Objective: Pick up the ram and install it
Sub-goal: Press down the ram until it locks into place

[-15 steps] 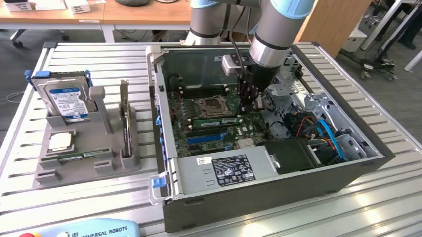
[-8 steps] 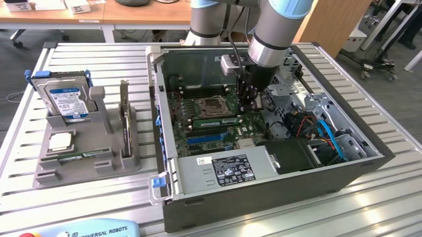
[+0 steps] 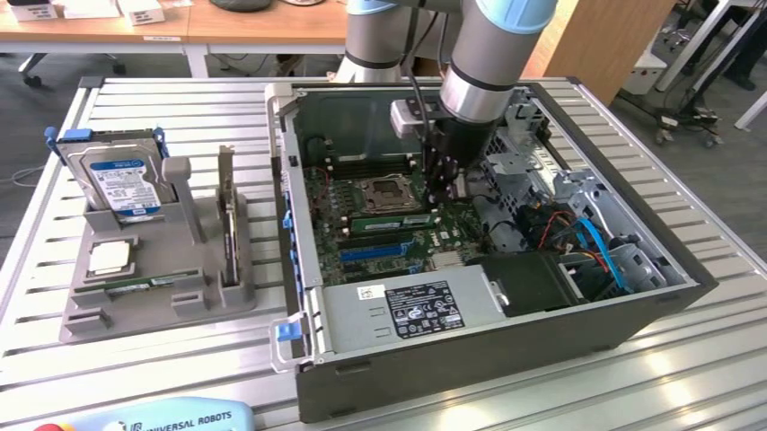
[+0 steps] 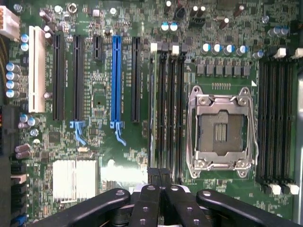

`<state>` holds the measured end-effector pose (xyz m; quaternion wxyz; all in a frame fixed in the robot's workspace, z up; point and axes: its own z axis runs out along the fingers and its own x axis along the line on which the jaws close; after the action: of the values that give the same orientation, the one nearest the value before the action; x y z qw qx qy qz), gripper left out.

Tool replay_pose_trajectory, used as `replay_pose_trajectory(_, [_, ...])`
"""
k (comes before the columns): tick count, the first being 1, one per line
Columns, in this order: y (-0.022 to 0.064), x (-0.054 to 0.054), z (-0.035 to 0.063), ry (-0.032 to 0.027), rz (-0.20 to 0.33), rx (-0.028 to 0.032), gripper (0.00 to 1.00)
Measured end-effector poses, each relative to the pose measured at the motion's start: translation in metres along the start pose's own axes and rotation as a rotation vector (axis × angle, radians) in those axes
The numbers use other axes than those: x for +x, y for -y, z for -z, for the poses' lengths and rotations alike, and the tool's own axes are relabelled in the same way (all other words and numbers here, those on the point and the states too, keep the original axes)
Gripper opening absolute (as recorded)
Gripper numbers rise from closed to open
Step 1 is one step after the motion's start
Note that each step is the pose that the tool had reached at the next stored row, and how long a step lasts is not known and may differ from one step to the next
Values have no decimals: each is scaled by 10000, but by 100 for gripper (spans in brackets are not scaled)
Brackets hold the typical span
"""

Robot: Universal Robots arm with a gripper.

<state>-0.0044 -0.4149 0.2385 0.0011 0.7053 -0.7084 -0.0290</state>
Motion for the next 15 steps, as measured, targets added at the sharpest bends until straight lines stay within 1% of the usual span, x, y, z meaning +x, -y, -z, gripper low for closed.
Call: replay_pose_trajectory(15, [-241,1,-11,1,0,0,10])
